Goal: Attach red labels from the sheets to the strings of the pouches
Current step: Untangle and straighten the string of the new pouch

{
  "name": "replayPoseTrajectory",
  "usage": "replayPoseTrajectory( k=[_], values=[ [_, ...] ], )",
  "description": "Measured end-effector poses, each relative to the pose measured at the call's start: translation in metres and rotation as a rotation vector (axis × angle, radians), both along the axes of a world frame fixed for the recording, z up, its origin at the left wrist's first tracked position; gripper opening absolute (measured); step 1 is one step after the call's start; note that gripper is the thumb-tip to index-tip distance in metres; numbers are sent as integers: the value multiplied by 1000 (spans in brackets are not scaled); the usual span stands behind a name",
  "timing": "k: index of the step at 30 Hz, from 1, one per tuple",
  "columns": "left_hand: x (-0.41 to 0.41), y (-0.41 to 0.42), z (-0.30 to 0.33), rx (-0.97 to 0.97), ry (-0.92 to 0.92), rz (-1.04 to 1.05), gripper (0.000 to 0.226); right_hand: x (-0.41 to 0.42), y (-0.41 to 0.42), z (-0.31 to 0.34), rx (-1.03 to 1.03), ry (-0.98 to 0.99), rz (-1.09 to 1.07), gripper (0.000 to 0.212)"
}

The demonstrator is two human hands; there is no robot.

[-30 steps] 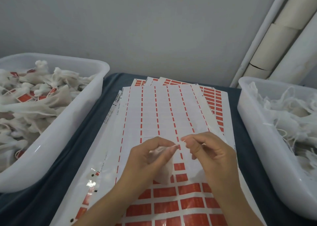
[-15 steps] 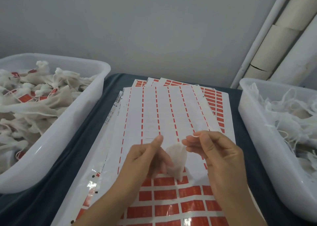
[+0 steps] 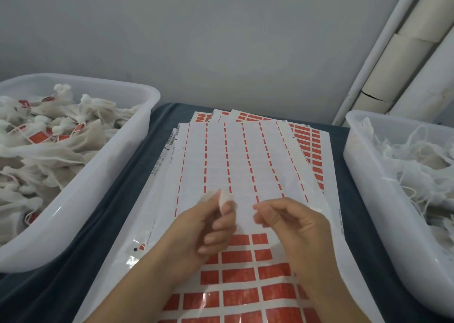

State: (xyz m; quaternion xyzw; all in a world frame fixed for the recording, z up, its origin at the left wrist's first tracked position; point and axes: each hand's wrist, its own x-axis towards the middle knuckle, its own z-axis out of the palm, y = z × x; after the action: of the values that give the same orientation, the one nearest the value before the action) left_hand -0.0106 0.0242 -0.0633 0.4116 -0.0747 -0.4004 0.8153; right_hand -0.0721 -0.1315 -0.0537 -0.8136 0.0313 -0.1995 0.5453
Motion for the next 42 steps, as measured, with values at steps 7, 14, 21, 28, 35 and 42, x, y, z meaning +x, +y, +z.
replayPoseTrajectory(
  k=[7,14,21,28,35,42],
  values=[
    [-2,-7,6,494,-275,-208,45,4,10,-12,-271,-113,-12,10],
    [-12,-6,-1,509,-424,-305,29,-1,15,-17,-193,44,-32,27],
    [-16,-14,-1,475,-778,-50,29,10,1,-13,37,114,-56,24],
    [-18,-15,-3,479,-893,22,31,11,-10,-6,258,270,105,46],
    [-14,-15,-6,513,-834,120,31,8,-6,-3,247,334,152,36],
    [-13,-14,-4,542,-845,176,23,7,-15,-1,188,434,240,43]
  ],
)
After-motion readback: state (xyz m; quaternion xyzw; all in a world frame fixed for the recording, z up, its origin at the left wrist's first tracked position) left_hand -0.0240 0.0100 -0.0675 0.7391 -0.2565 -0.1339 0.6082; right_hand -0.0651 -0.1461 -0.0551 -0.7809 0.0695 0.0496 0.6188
